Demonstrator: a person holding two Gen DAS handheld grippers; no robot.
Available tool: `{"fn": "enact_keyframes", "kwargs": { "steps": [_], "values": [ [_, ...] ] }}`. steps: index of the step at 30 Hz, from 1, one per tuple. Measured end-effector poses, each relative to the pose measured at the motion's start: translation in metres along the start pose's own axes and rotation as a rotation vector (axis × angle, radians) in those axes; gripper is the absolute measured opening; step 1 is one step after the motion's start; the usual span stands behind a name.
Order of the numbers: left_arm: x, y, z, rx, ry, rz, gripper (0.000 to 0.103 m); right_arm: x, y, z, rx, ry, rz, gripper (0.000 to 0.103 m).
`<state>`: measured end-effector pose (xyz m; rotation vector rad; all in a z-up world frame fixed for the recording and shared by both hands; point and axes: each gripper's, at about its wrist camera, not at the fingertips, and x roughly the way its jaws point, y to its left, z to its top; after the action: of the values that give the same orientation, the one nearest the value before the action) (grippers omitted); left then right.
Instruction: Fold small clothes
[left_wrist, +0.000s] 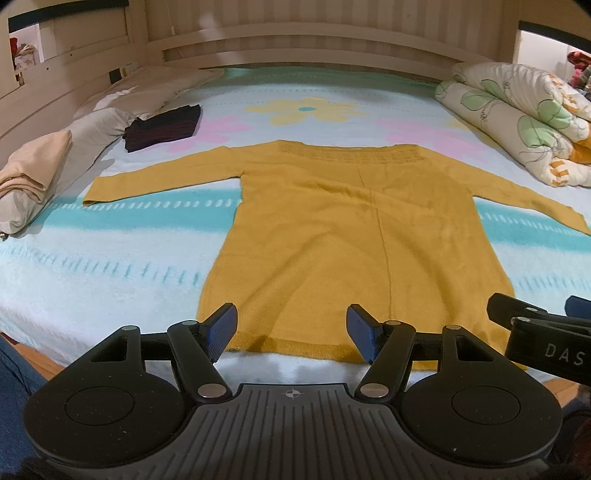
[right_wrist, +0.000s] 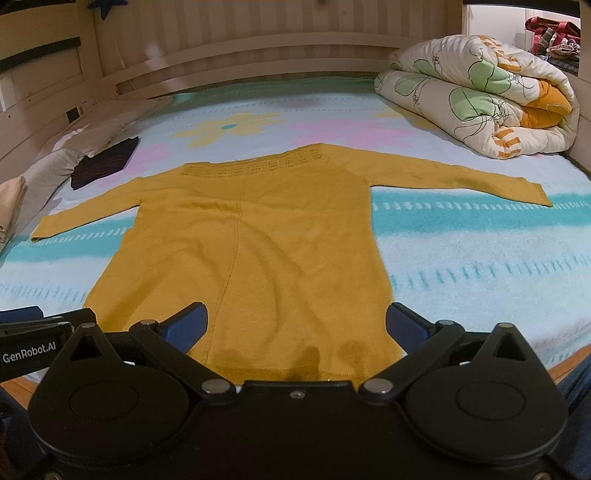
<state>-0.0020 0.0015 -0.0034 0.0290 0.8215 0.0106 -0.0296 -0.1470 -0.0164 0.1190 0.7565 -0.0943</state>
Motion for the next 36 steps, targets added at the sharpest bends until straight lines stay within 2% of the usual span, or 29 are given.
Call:
{"fn": "enact_keyframes", "kwargs": {
  "steps": [36],
  "values": [
    [0.0018, -0.0023, 0.0014, -0.008, 0.008, -0.017, 0.064, 0.0007, 0.0063, 0.0028, 0.003, 0.003, -0.012, 0.102]
  ]
}}
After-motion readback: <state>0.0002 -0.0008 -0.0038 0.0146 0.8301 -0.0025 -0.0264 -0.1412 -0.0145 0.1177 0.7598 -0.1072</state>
